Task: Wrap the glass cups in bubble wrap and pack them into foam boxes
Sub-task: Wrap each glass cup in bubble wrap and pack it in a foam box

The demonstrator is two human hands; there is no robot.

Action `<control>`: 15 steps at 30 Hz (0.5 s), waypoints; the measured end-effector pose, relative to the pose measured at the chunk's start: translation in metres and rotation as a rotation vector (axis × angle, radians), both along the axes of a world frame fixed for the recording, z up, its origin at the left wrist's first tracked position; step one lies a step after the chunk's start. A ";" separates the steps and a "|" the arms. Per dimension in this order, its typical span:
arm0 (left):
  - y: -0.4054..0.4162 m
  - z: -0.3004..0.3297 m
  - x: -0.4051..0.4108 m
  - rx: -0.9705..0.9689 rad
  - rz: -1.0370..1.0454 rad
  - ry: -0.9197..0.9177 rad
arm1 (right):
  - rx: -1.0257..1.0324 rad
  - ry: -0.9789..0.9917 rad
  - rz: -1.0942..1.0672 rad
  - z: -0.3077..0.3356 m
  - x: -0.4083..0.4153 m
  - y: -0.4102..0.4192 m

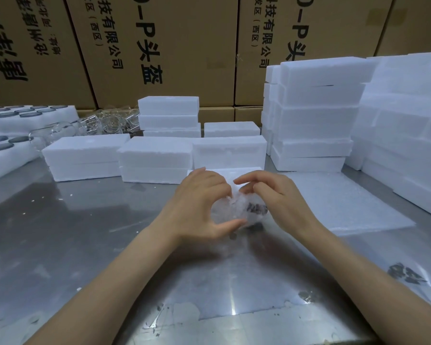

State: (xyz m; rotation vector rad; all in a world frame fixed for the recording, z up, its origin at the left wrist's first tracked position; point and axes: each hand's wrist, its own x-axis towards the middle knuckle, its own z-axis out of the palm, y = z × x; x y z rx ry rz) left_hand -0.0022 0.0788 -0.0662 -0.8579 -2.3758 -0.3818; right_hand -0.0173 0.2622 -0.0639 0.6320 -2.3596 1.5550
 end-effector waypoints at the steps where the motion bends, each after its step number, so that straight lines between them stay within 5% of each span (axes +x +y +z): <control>1: -0.001 -0.001 -0.001 -0.045 0.015 -0.013 | -0.009 0.011 0.019 0.000 0.001 -0.001; 9: -0.004 -0.005 0.001 -0.158 0.075 -0.118 | 0.368 0.282 0.037 -0.009 0.000 -0.004; 15: -0.005 0.004 0.012 0.144 -0.002 -0.022 | 0.639 0.337 0.027 -0.004 0.005 -0.007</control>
